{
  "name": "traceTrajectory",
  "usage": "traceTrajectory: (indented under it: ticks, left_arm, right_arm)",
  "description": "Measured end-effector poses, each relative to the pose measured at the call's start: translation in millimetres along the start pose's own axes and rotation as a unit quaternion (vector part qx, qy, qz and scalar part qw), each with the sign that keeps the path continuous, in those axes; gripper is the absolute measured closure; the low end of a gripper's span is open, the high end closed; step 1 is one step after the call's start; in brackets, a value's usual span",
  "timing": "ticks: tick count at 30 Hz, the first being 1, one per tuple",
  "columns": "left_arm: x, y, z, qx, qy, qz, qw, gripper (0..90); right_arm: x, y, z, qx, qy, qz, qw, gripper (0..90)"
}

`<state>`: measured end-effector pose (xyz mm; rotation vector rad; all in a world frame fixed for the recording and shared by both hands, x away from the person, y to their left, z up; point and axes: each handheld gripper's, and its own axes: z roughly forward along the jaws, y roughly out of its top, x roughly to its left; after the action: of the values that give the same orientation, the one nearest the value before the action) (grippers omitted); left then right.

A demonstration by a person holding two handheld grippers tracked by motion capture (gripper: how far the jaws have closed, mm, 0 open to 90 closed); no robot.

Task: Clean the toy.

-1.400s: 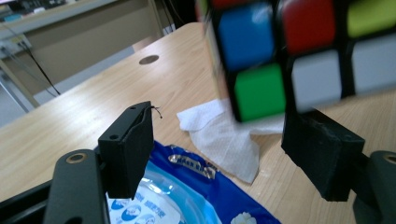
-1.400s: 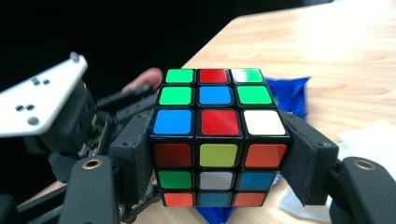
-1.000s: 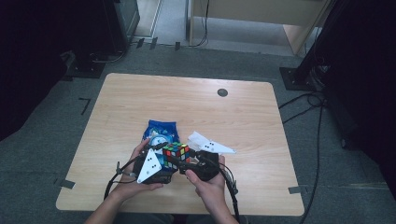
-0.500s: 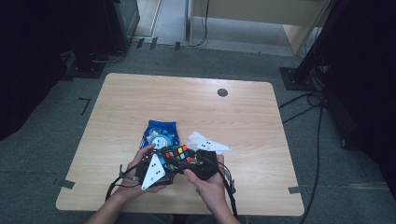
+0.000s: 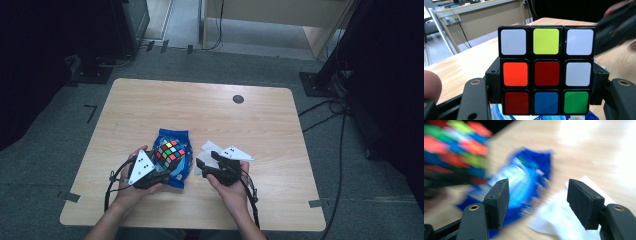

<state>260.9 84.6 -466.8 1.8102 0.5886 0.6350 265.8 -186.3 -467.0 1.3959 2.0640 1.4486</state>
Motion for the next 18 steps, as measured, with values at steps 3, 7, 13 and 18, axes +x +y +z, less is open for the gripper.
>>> traceTrajectory:
  ticks: [3,7,13,18]
  left_arm:
    - [-3.1,-0.7,1.6,0.003,-0.005,0.003,1.0,34.0]
    - [-6.3,-3.0,4.3,0.01,-0.011,0.007,0.9999,34.0]
    - [-5.3,-4.0,4.8,0.007,-0.015,-0.006,0.9998,34.0]
    - [-8.1,-3.5,4.3,0.005,-0.034,-0.014,0.9993,34.0]
  right_arm:
    - [-14.4,-12.9,21.3,0.043,-0.045,-0.012,0.998,35.3]
    - [-25.9,-24.2,36.9,0.083,-0.083,-0.009,0.9931,35.7]
    - [-29.1,-27.7,39.8,0.089,-0.115,-0.022,0.9891,47.8]
    - [-36.5,-31.4,35.0,0.073,-0.125,-0.033,0.9889,72.2]
